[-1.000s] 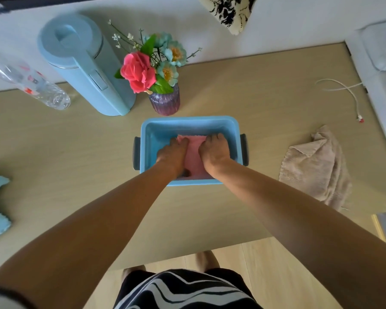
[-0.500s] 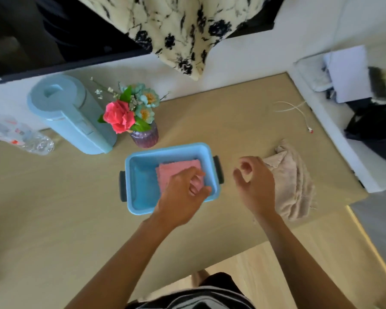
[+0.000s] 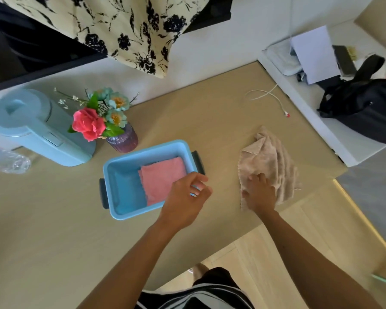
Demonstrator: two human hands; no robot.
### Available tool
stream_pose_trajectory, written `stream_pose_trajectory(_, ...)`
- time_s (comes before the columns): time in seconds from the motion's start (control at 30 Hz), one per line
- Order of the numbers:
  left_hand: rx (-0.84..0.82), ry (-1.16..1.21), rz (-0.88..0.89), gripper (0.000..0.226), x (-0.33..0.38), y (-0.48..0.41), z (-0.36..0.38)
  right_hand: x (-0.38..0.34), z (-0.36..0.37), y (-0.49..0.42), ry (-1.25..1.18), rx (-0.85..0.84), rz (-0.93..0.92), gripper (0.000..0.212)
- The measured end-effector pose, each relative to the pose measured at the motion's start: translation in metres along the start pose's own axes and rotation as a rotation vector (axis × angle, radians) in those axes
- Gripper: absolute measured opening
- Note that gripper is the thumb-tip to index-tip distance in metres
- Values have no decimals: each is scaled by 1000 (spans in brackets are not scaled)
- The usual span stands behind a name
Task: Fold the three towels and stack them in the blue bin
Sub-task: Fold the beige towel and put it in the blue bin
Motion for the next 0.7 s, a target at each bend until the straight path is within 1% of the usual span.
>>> stream_pose_trajectory(0.1, 41, -5, -9, 13, 0, 4, -10, -2, -9, 1, -109, 92, -20, 24)
stream_pose_trajectory(0.17, 51, -13, -1, 14, 3, 9, -15, -1, -15, 1, -176, 118, -7, 21)
stream_pose_trajectory(0.23, 52, -4, 12, 13, 7, 15, -19, -2, -36, 3, -306, 184, -5, 16)
stream_pose_trajectory(0.3, 69, 16, 33, 12, 13, 22, -27, -7, -72, 14, -442, 288, -50, 14)
stream_pose_trajectory(0.37, 103, 23, 60, 11, 22, 30, -40, -18, -121, 34, -504, 385, -110, 14)
stream_pose_trajectory(0.43, 129, 30, 102, 13, 34, 38, -52, -35, -172, 60, -571, 433, -182, 11)
stream_pose_trajectory(0.57, 165, 30, 211, 16, 68, 60, -81, -88, -263, 119, -684, 445, -404, 13)
stream_pose_trajectory(0.63, 192, -12, 318, 23, 88, 77, -98, -123, -295, 152, -779, 377, -528, 14)
stream_pose_trajectory(0.7, 189, -59, 425, 41, 109, 94, -114, -161, -315, 184, -885, 276, -672, 12)
Point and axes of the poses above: each hand's wrist, its own y-axis away from the middle knuckle, its own z-axis out of the palm, x = y × z, the point moved 9 cm from there along -y, towards the middle knuckle, and after that the axes turned 10 degrees about -x, right-handed, at the moved point
